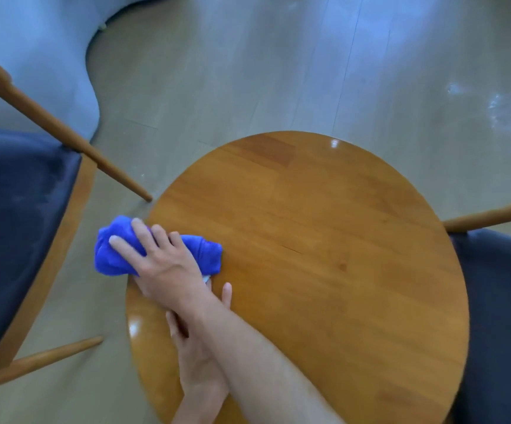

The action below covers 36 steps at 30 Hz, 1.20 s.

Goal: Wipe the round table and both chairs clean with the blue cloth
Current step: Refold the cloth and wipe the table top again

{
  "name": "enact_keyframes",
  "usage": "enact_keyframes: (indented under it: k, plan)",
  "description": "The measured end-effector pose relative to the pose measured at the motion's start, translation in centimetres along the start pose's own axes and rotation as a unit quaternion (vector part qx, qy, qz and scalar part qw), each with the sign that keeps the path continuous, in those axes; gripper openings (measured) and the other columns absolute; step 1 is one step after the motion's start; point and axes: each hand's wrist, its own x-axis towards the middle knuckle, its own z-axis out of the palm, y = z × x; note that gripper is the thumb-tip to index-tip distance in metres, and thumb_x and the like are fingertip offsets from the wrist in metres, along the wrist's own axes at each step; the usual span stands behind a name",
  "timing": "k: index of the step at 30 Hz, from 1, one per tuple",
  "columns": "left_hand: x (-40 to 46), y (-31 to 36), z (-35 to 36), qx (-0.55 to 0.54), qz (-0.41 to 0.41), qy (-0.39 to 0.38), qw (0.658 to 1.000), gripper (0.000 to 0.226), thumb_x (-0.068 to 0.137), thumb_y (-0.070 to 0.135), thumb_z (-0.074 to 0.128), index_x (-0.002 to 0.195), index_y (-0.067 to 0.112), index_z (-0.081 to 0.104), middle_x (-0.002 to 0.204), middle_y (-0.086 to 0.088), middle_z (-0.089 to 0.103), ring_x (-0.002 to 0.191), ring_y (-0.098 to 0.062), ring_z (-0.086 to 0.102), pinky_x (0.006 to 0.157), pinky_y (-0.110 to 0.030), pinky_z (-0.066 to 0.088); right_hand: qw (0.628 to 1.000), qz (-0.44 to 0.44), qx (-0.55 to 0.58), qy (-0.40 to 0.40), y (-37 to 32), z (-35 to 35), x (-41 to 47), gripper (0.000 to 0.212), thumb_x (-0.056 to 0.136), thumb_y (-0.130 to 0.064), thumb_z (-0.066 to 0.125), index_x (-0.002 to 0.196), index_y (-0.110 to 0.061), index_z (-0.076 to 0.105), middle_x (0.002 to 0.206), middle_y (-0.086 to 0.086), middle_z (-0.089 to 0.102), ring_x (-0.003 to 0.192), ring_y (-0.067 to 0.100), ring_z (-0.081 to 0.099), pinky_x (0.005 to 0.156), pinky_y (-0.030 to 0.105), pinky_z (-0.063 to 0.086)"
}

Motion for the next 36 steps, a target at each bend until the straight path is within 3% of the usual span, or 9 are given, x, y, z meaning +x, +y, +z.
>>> enact_keyframes:
  k: [3, 8, 12, 16, 20, 24, 30, 32, 36]
  plan:
    - [-0.1, 0.4, 0.1, -0.047, -0.063, -0.036, 0.996, 0.059, 0.090, 0.040, 0.030, 0.134, 0.011, 0.055, 0.138, -0.015, 0.054, 0.132, -0.032, 0.036, 0.107, -0.069, 0.017, 0.998, -0.046, -0.036, -0.004, 4.5, -1.4, -0.4, 0.058, 0.086, -0.029, 0.050, 0.143, -0.029, 0.041, 0.148, 0.010, 0.039, 0.110, 0.028, 0.048, 0.083, 0.038, 0.036]
    - [-0.3, 0.4, 0.8, -0.102, -0.076, -0.038, 0.991, 0.058, 0.098, 0.045, 0.010, 0.150, 0.026, 0.027, 0.159, 0.000, 0.023, 0.145, -0.022, 0.022, 0.112, -0.062, 0.006, 0.962, 0.256, -0.057, 0.081, 17.9, -6.0, -5.8, 0.059, 0.090, -0.035, 0.053, 0.146, -0.026, 0.038, 0.151, 0.011, 0.036, 0.119, 0.034, 0.047, 0.087, 0.046, 0.038]
    - [-0.3, 0.3, 0.8, -0.117, -0.081, -0.039, 0.989, 0.057, 0.095, 0.042, 0.023, 0.150, 0.028, 0.028, 0.160, 0.003, 0.020, 0.146, -0.019, 0.017, 0.113, -0.060, 0.002, 0.861, 0.474, -0.095, 0.157, 24.2, -8.1, -19.0, 0.060, 0.092, -0.034, 0.056, 0.146, -0.017, 0.038, 0.146, 0.019, 0.038, 0.115, 0.042, 0.046, 0.087, 0.051, 0.040]
    - [-0.2, 0.0, -0.4, -0.208, -0.101, -0.031, 0.972, 0.055, 0.094, 0.042, 0.022, 0.146, 0.030, 0.038, 0.157, 0.012, 0.022, 0.147, -0.009, 0.011, 0.115, -0.051, -0.007, 0.733, 0.641, -0.071, 0.215, 19.7, -6.4, -26.2, 0.057, 0.091, -0.028, 0.058, 0.142, -0.012, 0.040, 0.143, 0.025, 0.039, 0.110, 0.047, 0.047, 0.087, 0.055, 0.039]
    - [0.3, -0.1, -2.3, -0.351, -0.152, -0.004, 0.924, 0.051, 0.093, 0.039, 0.025, 0.143, 0.036, 0.040, 0.155, 0.020, 0.019, 0.145, 0.000, 0.009, 0.115, -0.041, -0.012, 0.818, 0.540, -0.059, 0.189, 8.3, -2.6, -22.6, 0.056, 0.087, -0.029, 0.057, 0.140, -0.013, 0.047, 0.141, 0.023, 0.044, 0.108, 0.041, 0.053, 0.080, 0.048, 0.045]
    - [1.4, -1.5, -4.6, -0.443, -0.211, 0.025, 0.871, 0.046, 0.099, 0.030, 0.033, 0.144, 0.026, 0.041, 0.158, 0.008, 0.022, 0.146, -0.011, 0.016, 0.117, -0.034, 0.008, 0.926, 0.353, 0.000, 0.136, -3.9, 1.4, -20.4, 0.054, 0.082, -0.027, 0.062, 0.134, -0.022, 0.054, 0.140, 0.018, 0.050, 0.111, 0.035, 0.056, 0.085, 0.044, 0.046]
    - [1.2, -2.9, -4.8, -0.393, -0.181, -0.021, 0.901, 0.042, 0.103, 0.016, 0.037, 0.144, 0.020, 0.042, 0.159, 0.001, 0.020, 0.146, -0.016, 0.015, 0.117, -0.030, 0.009, 0.991, 0.084, 0.002, 0.104, -4.8, 1.6, -29.2, 0.045, 0.087, -0.021, 0.054, 0.131, -0.030, 0.056, 0.139, 0.010, 0.053, 0.104, 0.028, 0.062, 0.083, 0.034, 0.050]
    - [0.8, -2.9, -4.3, -0.360, -0.160, -0.048, 0.918, 0.043, 0.102, 0.017, 0.039, 0.145, 0.020, 0.042, 0.160, 0.001, 0.018, 0.147, -0.018, 0.013, 0.117, -0.032, 0.008, 0.989, 0.085, -0.004, 0.122, -0.5, 0.3, -32.0, 0.052, 0.076, -0.020, 0.069, 0.127, -0.028, 0.061, 0.138, 0.012, 0.052, 0.103, 0.030, 0.061, 0.082, 0.036, 0.048]
    - [0.8, -2.8, -3.8, -0.311, -0.139, -0.085, 0.936, 0.043, 0.102, 0.021, 0.040, 0.145, 0.023, 0.041, 0.161, 0.003, 0.015, 0.147, -0.017, 0.006, 0.117, -0.034, 0.007, 0.950, 0.261, -0.084, 0.147, 10.3, -4.0, -35.3, 0.054, 0.072, -0.013, 0.072, 0.125, -0.013, 0.064, 0.135, 0.022, 0.053, 0.101, 0.040, 0.060, 0.082, 0.044, 0.050]
